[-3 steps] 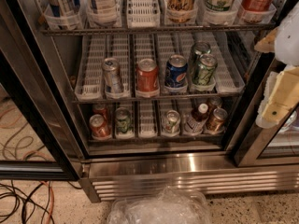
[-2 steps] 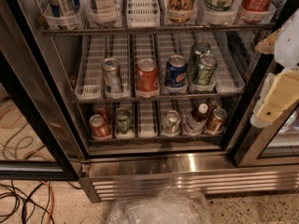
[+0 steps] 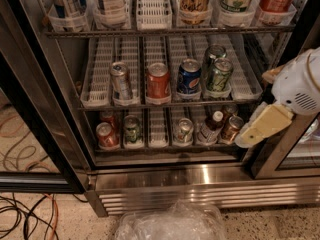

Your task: Pick green can from middle shelf of fridge

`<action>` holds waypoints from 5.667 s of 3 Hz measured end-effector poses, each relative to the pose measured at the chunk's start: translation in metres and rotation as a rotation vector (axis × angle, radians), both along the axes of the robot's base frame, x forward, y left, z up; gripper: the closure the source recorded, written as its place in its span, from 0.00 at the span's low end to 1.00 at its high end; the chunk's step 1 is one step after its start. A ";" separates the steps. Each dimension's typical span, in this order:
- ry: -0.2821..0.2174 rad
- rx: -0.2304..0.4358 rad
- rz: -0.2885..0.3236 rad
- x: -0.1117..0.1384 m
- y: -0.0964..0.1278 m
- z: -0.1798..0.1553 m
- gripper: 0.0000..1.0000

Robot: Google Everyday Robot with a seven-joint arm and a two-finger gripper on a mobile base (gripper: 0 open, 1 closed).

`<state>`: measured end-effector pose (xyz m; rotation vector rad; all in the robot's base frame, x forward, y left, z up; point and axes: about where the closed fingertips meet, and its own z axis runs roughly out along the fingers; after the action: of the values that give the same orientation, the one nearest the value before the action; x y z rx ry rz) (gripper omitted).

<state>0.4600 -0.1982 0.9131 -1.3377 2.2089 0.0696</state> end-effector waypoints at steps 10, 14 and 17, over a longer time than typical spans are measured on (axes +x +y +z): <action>-0.449 0.589 -0.611 0.112 0.010 -0.038 0.09; -0.652 0.595 -0.728 0.142 0.002 -0.054 0.24; -0.730 0.561 -0.809 0.165 -0.006 -0.067 0.34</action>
Offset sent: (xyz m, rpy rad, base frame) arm 0.0177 0.0162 -0.0200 0.0899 -0.0266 -0.0644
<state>0.6249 -0.2047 0.8461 -0.0719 1.7282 -0.0852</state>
